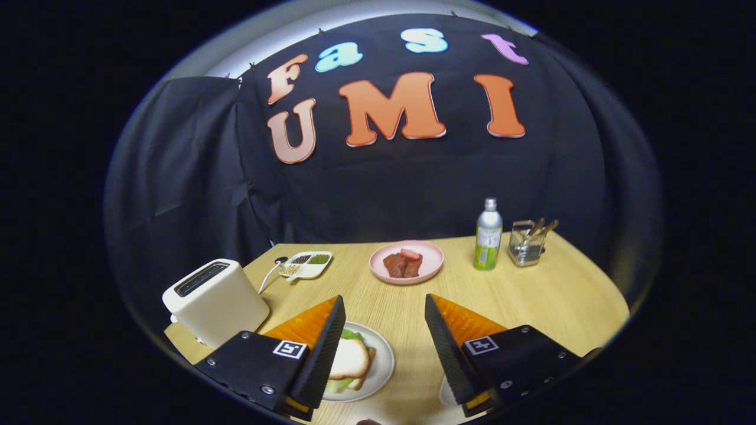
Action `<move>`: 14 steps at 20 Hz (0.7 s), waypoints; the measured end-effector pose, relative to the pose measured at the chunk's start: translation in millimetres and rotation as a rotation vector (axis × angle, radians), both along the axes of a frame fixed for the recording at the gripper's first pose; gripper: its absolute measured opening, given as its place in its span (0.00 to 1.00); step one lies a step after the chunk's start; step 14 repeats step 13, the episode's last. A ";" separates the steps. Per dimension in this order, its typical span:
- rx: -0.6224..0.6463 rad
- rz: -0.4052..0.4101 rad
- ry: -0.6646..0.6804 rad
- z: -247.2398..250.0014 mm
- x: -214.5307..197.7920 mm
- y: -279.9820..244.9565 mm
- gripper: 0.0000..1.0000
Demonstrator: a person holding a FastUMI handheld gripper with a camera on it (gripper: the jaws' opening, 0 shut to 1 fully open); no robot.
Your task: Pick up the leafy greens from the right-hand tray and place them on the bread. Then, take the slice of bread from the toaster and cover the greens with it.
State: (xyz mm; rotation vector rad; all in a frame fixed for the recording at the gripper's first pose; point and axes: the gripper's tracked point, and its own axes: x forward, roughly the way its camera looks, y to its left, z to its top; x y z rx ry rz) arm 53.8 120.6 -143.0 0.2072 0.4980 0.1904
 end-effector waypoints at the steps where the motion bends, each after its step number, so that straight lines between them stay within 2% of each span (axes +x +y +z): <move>1: -0.009 -0.008 -0.054 13.4 -0.2 -0.8 0.82; 7: -0.091 -0.110 -0.303 76.0 -15.0 -25.4 0.85; 14: -0.114 -0.142 -0.386 93.4 -39.3 -36.5 0.92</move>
